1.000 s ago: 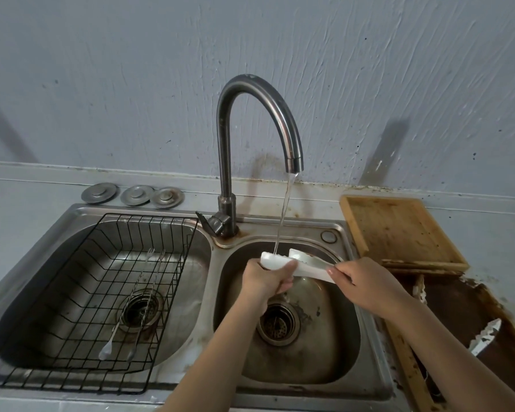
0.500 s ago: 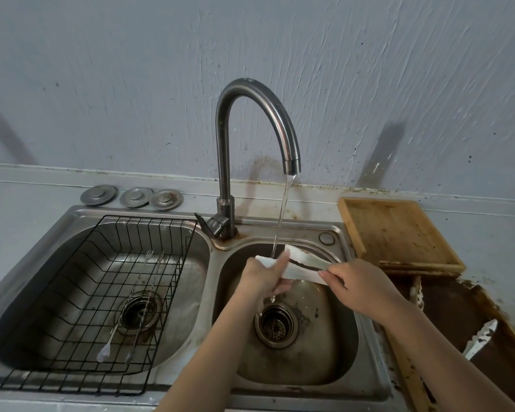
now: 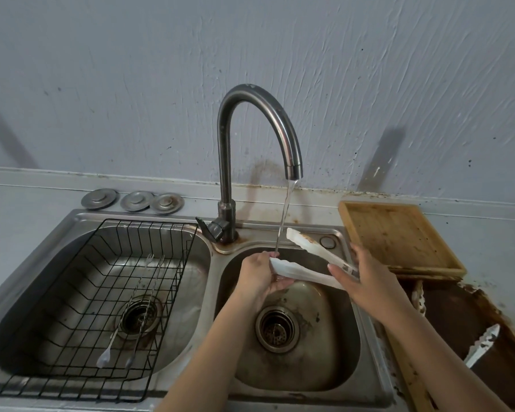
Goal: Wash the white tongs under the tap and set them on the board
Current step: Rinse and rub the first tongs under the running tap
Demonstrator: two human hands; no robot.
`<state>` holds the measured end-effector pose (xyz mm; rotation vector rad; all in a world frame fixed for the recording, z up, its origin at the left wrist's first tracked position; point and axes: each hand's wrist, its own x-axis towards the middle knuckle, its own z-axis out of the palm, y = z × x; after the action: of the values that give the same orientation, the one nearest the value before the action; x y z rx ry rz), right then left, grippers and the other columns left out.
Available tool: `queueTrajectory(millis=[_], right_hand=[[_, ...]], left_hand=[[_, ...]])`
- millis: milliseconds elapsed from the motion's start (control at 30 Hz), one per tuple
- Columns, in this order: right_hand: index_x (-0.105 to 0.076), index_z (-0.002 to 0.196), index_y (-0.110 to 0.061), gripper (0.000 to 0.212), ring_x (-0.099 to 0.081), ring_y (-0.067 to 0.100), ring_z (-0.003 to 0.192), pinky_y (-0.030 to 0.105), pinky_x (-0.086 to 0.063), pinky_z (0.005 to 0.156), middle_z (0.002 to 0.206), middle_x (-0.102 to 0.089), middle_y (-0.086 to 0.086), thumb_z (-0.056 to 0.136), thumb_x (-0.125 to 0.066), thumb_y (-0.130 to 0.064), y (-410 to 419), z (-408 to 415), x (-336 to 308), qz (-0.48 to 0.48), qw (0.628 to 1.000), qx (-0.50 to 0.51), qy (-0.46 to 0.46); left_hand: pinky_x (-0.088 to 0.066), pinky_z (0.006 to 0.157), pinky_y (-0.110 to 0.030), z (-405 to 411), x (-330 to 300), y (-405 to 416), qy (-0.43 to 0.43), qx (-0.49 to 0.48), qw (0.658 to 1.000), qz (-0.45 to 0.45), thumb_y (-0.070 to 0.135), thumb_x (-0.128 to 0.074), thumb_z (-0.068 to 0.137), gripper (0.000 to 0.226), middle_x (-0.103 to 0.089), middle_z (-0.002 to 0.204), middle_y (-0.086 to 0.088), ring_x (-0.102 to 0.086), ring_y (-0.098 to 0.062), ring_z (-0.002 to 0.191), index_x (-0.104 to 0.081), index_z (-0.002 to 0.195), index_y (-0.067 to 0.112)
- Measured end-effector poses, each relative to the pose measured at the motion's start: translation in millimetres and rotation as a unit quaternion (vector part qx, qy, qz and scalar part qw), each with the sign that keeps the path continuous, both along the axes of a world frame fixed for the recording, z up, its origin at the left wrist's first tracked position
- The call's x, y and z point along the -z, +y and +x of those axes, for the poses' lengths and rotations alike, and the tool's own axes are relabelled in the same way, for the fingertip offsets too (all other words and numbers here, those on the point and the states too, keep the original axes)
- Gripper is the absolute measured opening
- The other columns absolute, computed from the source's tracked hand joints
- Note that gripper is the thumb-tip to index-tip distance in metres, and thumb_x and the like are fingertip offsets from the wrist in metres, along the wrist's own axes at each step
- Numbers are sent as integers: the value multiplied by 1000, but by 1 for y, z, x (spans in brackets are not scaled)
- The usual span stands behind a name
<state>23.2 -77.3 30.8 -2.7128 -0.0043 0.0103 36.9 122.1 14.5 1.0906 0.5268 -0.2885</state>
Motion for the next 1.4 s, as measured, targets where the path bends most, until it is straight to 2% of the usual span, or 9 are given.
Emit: queueTrajectory(millis=[133,233,400,567,700,1000,1167,1300,1400], right_hand=[[-56,86,-14,54,-63,15,59,29,-53,55,69,-62,1,84,-35,-64,-6,4,9,-23,995,40,94],[-49,84,-13,33,-58,12,55,25,-43,48,68,-58,1,94,-41,-43,-7,8,15,-3,993,77,87],[-46,91,-14,14,-55,9,61,20,-38,49,73,-53,-2,91,-56,-22,-8,12,20,45,991,110,57],[-54,99,-7,18,-55,11,66,21,-41,53,80,-57,1,87,-62,-18,-3,15,30,114,987,115,19],[-61,88,-8,18,-63,24,74,38,-52,68,80,-65,11,81,-70,-21,9,12,43,234,961,143,41],[-65,69,-3,31,-51,13,50,27,-41,48,56,-58,4,69,-80,-31,34,11,56,383,912,143,30],[-67,68,-6,27,-57,14,55,29,-46,51,61,-65,6,67,-81,-29,47,19,53,367,915,168,-11],[-66,74,-8,18,-58,14,60,23,-40,52,66,-64,2,71,-78,-21,62,20,49,336,926,168,-37],[-62,75,-10,14,-59,17,65,27,-45,58,66,-61,-2,74,-75,-15,69,17,48,333,929,157,-46]], left_hand=[[-59,76,-46,-3,4,-9,-36,20,999,34,16,-34,100,23,-56,116,-27,-66,-37,94,-55,106,8],[-59,77,-46,-1,3,-8,-26,24,999,-12,12,-36,100,25,-58,107,-26,-67,-37,92,-49,117,1],[-60,65,-31,4,-5,2,-7,71,997,-3,3,-38,96,23,-65,99,-23,-69,-30,86,-59,99,-7],[-59,53,-24,16,-11,6,9,90,991,97,-10,-42,91,20,-66,84,-17,-68,-24,74,-59,100,-7],[-58,51,-24,22,-23,9,-39,84,974,209,-14,-59,80,21,-66,91,-15,-64,-20,72,-61,75,6],[-61,68,-37,20,-43,17,-131,44,896,423,2,-73,66,24,-70,83,-8,-70,-23,74,-65,62,24],[-45,54,-16,11,-29,8,-132,-64,912,382,6,-67,73,23,-68,87,1,-63,-15,76,-66,93,16],[-51,59,-7,-5,-9,-32,-106,-222,953,178,-8,-66,75,37,-68,95,-3,-66,-14,81,-58,108,9],[-56,66,-11,-14,9,-55,-94,-181,976,82,-17,-59,78,45,-66,105,-6,-68,-8,82,-50,116,6]])
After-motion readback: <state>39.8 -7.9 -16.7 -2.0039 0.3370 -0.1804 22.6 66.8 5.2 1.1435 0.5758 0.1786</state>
